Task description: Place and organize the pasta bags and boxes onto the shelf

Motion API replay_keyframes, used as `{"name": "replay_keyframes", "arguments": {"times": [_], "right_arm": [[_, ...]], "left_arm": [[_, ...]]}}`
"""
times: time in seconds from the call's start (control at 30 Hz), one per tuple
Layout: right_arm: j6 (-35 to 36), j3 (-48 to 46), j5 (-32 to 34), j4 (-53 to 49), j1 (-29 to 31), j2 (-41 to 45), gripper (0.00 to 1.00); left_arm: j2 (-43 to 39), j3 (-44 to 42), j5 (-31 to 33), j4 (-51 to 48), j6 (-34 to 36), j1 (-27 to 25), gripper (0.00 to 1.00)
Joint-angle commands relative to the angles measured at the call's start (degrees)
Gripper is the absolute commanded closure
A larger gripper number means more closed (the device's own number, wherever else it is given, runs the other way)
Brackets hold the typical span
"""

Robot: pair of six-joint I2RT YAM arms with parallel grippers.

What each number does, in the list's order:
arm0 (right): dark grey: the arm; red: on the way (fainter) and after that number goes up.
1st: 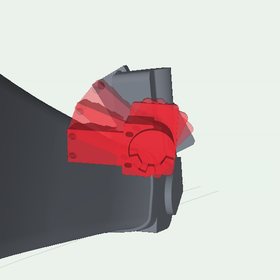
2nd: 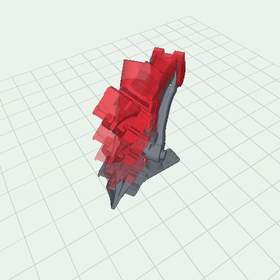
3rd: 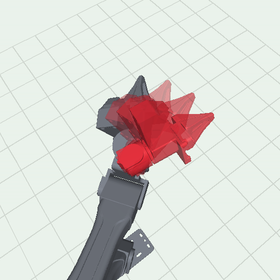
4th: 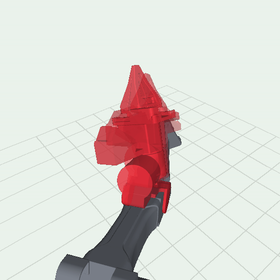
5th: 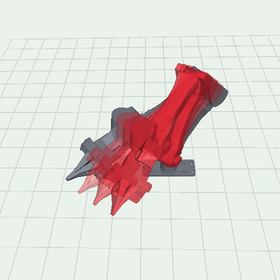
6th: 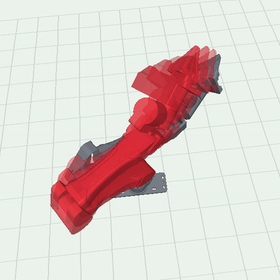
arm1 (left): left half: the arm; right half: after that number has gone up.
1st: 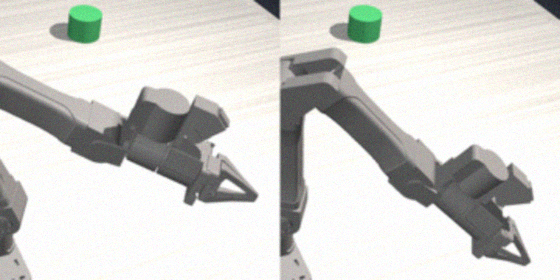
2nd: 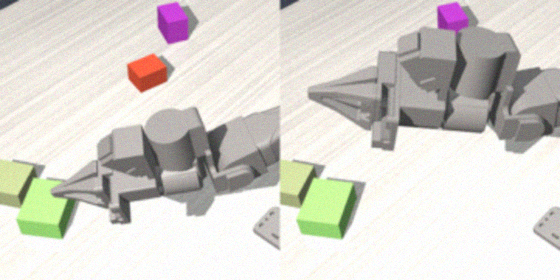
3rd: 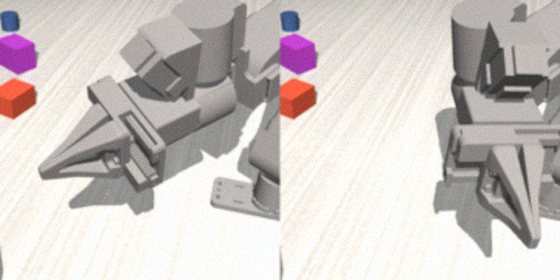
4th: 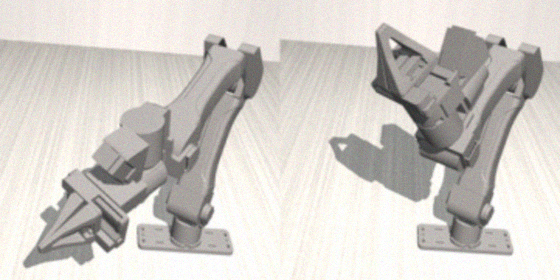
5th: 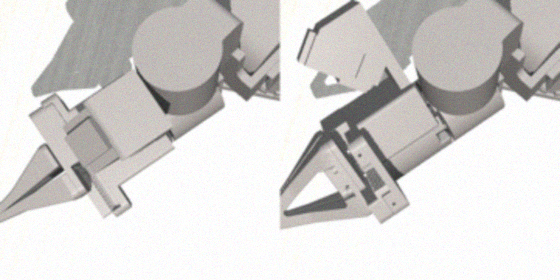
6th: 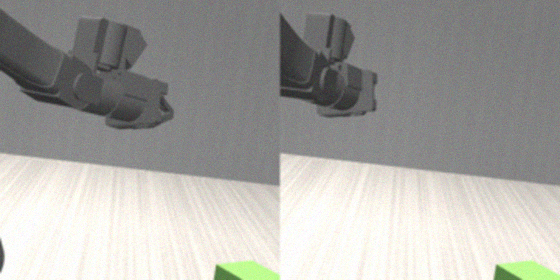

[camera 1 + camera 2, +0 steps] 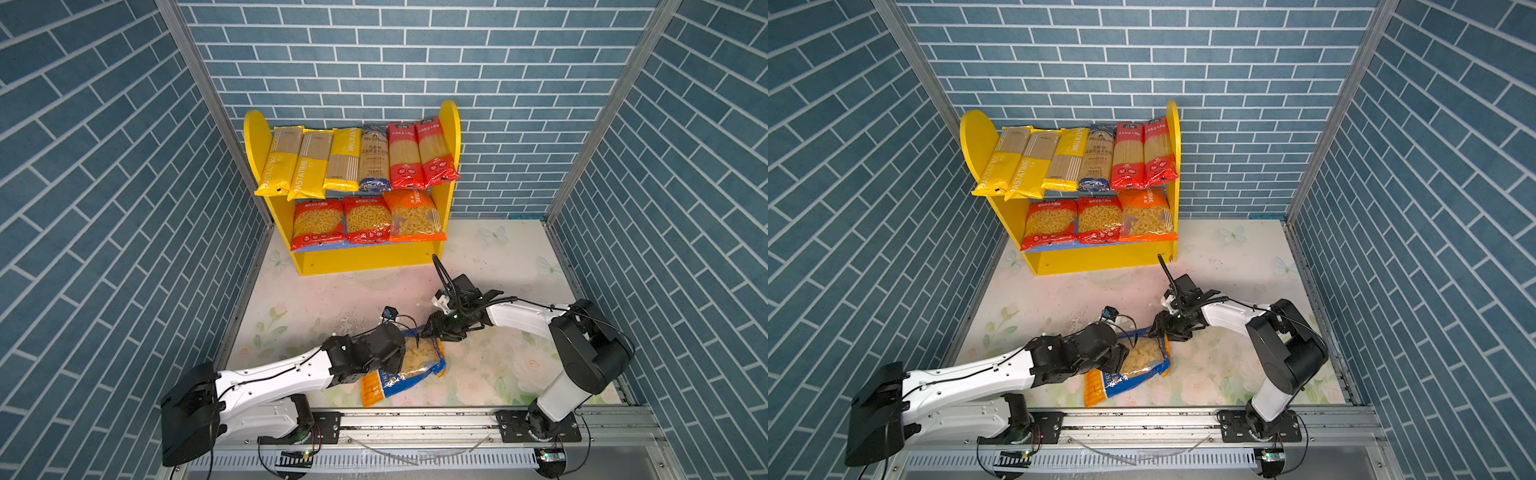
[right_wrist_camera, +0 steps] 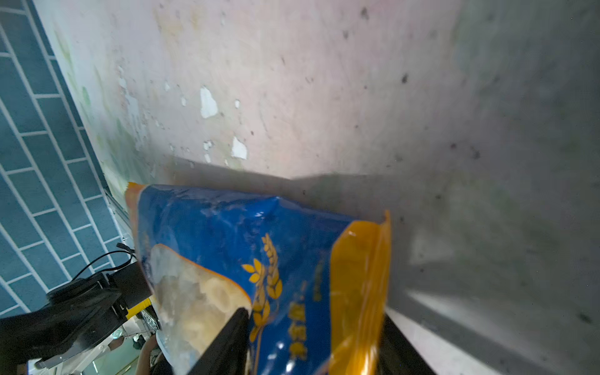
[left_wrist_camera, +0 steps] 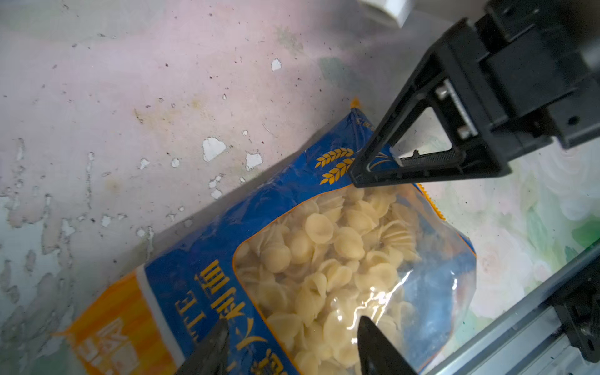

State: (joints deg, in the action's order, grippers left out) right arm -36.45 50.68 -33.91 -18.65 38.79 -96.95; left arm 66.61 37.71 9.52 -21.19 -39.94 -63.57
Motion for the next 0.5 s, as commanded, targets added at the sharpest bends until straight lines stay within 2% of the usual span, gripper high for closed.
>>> {"name": "replay_keyframes", "arguments": {"times": [0.0, 0.07, 0.2, 0.37, 0.47], "right_arm": [[5.0, 3.2, -1.4, -5.3, 1.0, -2.9, 0.47], [4.5, 3.4, -1.0, -4.5, 1.1, -3.4, 0.55], [0.0, 2.6, 0.4, 1.4, 1.2, -1.8, 0.79], [-1.1, 5.5, 3.4, 2.7, 0.2, 0.0, 0.89], [-0.9, 7.5, 4.9, 2.5, -2.9, 0.4, 0.93]], "left_arm": [[1.1, -0.4, 0.0, 3.8, -2.0, -1.2, 0.36], [1.5, -0.4, 0.0, 4.5, -2.0, -1.2, 0.36], [0.5, -0.3, 1.4, 4.2, -1.6, -1.2, 0.36], [-2.5, 1.2, 4.5, 1.2, -0.4, -1.0, 0.36], [-3.0, 2.1, 6.0, 0.1, 1.1, -1.1, 0.36]]}}
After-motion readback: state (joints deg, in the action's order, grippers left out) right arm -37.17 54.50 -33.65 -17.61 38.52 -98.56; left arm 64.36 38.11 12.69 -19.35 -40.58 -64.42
